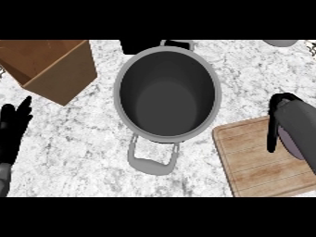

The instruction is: Pick the eggplant from the cutting board and place it in the pot

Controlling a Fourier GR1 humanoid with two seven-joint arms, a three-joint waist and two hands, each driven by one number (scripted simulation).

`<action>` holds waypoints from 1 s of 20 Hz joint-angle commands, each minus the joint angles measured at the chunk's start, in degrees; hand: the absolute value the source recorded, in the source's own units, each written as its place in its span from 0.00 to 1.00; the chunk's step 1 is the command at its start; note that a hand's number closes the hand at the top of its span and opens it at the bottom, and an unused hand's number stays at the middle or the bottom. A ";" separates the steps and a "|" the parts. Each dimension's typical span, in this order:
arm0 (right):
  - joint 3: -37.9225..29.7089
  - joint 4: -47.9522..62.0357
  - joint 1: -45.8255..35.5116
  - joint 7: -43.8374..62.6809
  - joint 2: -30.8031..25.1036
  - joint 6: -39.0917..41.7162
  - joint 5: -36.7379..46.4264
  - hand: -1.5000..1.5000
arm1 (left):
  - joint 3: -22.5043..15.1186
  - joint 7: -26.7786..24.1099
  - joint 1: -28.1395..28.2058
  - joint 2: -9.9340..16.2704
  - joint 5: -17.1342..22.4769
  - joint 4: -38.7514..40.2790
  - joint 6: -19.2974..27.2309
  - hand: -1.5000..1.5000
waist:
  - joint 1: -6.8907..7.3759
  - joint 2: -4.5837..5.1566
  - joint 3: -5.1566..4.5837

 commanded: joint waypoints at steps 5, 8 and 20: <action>0.35 -2.60 3.67 -5.19 -0.48 -1.86 5.74 1.00 | 1.99 -1.29 -2.84 -1.97 -2.13 4.29 -1.59 0.50 | -0.56 0.50 0.38; 0.52 -4.73 2.81 -5.20 -0.01 -0.42 7.44 1.00 | 2.73 2.33 -1.91 -1.08 -2.67 0.00 -1.61 0.50 | -0.31 0.41 0.39; 3.37 -14.64 5.05 -20.09 -3.53 -14.93 17.66 1.00 | 4.97 -0.14 -0.82 -3.13 -3.63 2.16 -2.30 0.50 | -1.62 0.11 0.41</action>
